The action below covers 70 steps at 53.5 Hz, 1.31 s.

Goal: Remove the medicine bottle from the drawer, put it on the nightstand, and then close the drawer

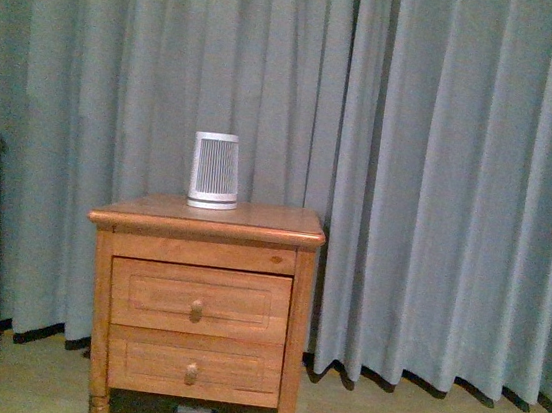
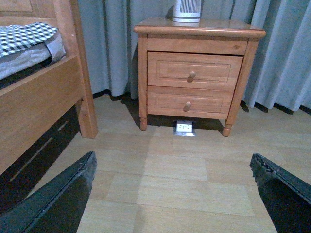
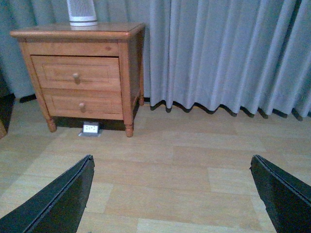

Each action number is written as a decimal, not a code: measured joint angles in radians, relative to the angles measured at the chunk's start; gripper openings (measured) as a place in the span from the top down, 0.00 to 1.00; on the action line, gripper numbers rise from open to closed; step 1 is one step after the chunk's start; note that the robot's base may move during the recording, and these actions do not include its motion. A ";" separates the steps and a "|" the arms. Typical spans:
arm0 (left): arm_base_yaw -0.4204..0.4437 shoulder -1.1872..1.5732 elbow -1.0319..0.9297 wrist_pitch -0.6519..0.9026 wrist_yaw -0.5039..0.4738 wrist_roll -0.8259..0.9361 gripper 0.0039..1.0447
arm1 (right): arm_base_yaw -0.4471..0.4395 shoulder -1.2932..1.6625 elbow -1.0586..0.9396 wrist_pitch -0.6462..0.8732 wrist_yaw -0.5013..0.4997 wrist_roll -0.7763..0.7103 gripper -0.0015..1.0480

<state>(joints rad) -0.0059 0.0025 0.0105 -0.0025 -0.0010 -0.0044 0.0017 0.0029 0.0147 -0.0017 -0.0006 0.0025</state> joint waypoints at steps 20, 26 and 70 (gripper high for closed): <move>0.000 0.000 0.000 0.000 0.000 0.000 0.06 | 0.000 0.000 0.000 0.000 0.000 0.000 0.07; 0.000 0.000 0.000 0.000 0.000 0.000 0.06 | 0.000 0.000 0.000 0.000 0.000 0.000 0.07; 0.000 0.000 0.000 0.000 0.000 0.000 0.06 | 0.000 0.000 0.000 0.000 0.000 0.000 0.07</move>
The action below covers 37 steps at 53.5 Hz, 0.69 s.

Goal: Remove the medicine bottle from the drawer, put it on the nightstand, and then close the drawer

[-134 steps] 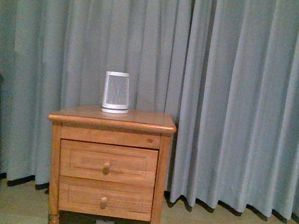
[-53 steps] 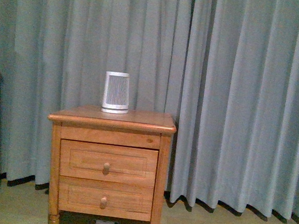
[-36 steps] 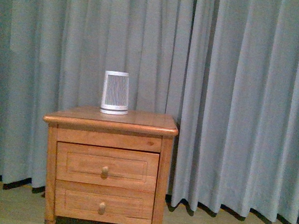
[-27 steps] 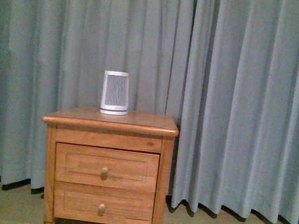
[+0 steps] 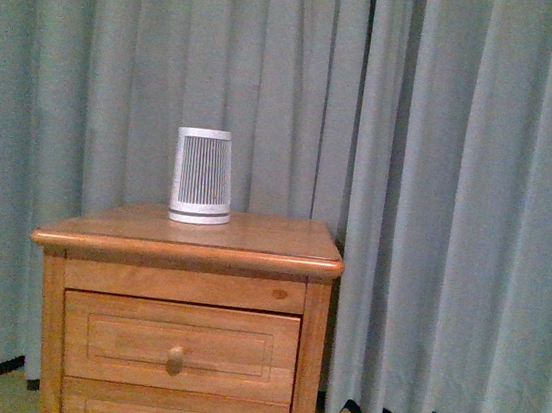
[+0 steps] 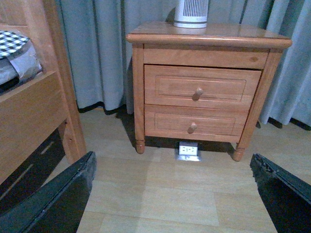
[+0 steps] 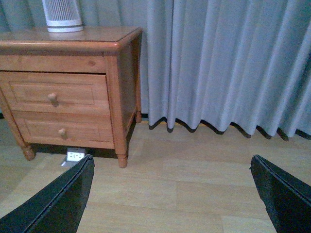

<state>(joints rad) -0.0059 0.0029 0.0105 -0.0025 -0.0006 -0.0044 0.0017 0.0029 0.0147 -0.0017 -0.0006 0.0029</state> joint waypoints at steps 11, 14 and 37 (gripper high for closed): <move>0.000 0.000 0.000 0.000 0.000 0.000 0.06 | 0.000 0.000 0.000 0.000 -0.001 0.000 0.07; 0.000 0.000 0.000 0.000 0.000 0.000 0.06 | 0.000 0.000 0.000 0.000 0.000 0.000 0.07; 0.023 0.111 0.050 -0.183 0.037 -0.195 0.06 | 0.000 0.000 0.000 0.000 0.000 0.000 0.07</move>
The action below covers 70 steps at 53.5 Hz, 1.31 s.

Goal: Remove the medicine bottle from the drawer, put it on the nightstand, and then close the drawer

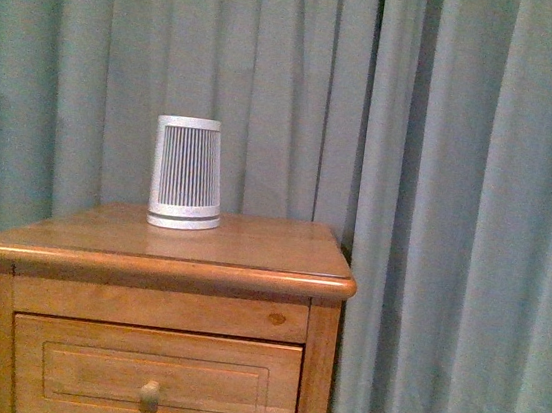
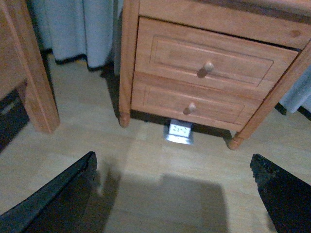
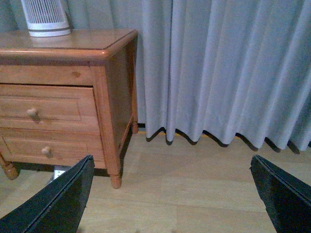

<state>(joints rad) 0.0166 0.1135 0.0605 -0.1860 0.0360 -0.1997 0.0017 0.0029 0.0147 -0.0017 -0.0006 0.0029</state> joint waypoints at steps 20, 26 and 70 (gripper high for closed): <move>0.071 0.792 0.135 0.770 0.058 0.018 0.06 | 0.000 0.000 0.000 0.000 0.000 0.000 0.07; 0.010 1.171 0.315 0.986 0.025 0.050 0.06 | 0.000 0.000 0.000 0.000 0.000 0.000 0.07; -0.209 2.272 1.219 1.065 -0.066 0.040 0.06 | 0.000 0.000 0.000 0.000 0.000 0.000 0.07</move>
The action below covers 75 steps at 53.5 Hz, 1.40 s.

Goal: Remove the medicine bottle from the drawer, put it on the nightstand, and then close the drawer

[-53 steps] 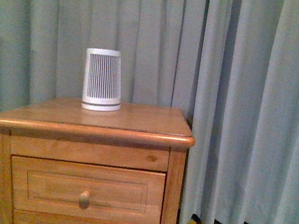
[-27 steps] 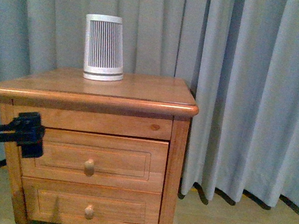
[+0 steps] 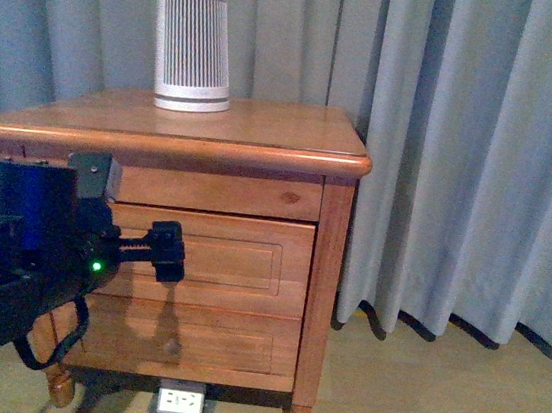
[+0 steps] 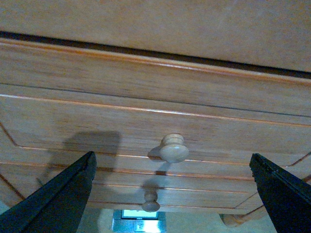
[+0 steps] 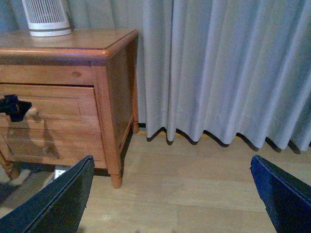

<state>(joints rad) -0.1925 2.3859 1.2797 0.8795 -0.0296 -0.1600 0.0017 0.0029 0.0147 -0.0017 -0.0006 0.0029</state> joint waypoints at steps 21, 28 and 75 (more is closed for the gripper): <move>-0.027 0.148 0.179 -0.001 -0.027 0.106 0.06 | 0.000 0.000 0.000 0.000 0.000 0.000 0.07; -0.027 0.163 0.198 -0.001 -0.027 0.124 0.06 | 0.000 0.000 0.000 0.000 0.000 0.000 0.07; -0.035 0.230 0.266 -0.018 -0.065 0.132 0.06 | 0.000 0.000 0.000 0.000 0.000 0.000 0.07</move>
<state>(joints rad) -0.2272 2.6156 1.5459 0.8619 -0.0948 -0.0277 0.0017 0.0029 0.0147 -0.0017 -0.0006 0.0025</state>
